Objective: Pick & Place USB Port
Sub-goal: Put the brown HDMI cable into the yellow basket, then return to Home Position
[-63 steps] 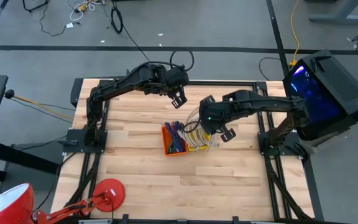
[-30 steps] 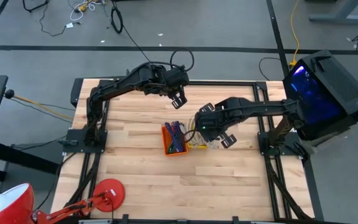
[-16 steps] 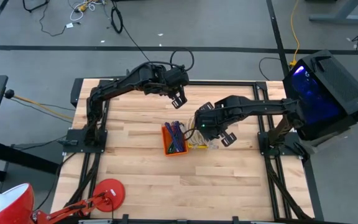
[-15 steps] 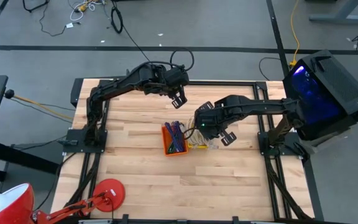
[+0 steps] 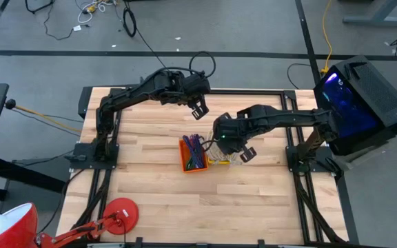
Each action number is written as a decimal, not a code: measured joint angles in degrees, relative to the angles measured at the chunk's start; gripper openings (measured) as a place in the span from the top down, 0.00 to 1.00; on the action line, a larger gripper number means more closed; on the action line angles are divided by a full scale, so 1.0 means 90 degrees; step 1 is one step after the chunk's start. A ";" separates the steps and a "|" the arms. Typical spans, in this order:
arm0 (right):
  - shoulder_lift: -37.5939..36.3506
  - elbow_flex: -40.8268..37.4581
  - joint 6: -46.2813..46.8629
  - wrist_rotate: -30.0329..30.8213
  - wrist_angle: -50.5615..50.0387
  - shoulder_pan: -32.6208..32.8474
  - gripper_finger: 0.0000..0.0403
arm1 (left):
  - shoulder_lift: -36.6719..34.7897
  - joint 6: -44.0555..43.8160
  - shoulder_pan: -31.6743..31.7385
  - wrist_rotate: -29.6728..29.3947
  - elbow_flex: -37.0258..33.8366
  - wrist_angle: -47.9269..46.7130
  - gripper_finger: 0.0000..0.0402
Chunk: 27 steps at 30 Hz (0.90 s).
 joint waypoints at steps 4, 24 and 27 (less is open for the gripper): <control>0.0000 0.0000 0.0000 0.0003 0.0072 -0.0055 0.78 | 0.0002 0.0015 0.0000 -0.0002 0.0000 0.0011 0.91; -0.0024 0.0000 0.0283 0.0422 0.0511 -0.0500 0.62 | 0.0002 0.0023 0.0000 -0.0007 0.0000 -0.0019 0.91; -0.0136 0.0002 0.0467 0.0682 0.0685 -0.0650 0.62 | 0.0002 0.0024 0.0033 -0.0016 0.0000 -0.0030 0.91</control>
